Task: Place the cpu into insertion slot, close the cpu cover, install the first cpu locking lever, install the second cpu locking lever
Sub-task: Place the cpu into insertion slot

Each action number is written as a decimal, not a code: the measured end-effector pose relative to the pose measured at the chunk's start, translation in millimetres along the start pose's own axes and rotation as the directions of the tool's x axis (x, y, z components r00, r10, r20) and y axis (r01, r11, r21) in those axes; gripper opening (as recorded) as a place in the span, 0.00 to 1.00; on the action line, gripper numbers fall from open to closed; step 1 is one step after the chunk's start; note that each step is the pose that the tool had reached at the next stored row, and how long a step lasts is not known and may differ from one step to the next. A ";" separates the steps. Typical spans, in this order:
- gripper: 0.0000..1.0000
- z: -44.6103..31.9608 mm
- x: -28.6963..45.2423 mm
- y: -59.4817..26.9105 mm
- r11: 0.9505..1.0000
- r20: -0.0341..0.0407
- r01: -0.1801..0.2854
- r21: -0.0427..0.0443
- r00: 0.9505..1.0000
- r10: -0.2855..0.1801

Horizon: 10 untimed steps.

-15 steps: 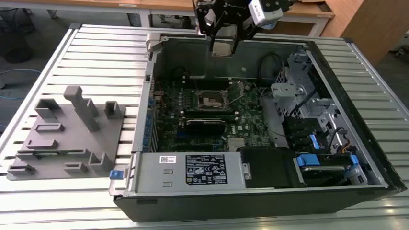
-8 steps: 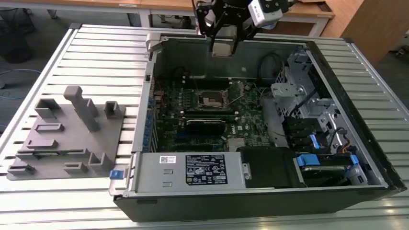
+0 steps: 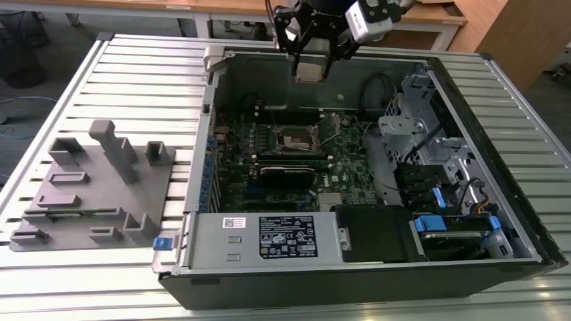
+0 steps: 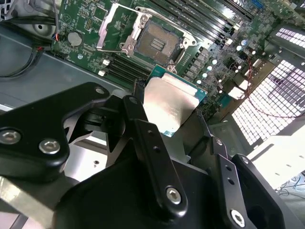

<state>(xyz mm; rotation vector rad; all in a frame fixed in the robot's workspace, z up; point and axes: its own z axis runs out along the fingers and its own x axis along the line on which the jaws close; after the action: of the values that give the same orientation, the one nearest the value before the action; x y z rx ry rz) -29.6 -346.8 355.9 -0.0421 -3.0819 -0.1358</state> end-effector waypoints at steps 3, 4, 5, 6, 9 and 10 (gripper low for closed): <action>0.54 0.1 0.0 0.0 1.000 0.000 0.000 0.000 1.000 0.000; 0.54 0.1 0.0 0.0 1.000 0.000 0.000 0.000 1.000 0.000; 0.54 0.1 0.0 0.0 1.000 0.000 0.000 0.000 1.000 0.000; 0.54 0.1 0.0 0.0 1.000 0.000 0.000 0.000 1.000 0.000; 0.54 1.7 -0.1 -0.2 1.000 0.001 0.000 0.000 1.000 0.000; 0.54 2.8 -0.1 -0.3 1.000 0.001 0.000 0.000 1.000 0.000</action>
<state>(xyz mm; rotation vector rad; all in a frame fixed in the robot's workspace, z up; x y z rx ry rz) -29.7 -346.9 353.1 -0.0422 -3.0829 -0.1361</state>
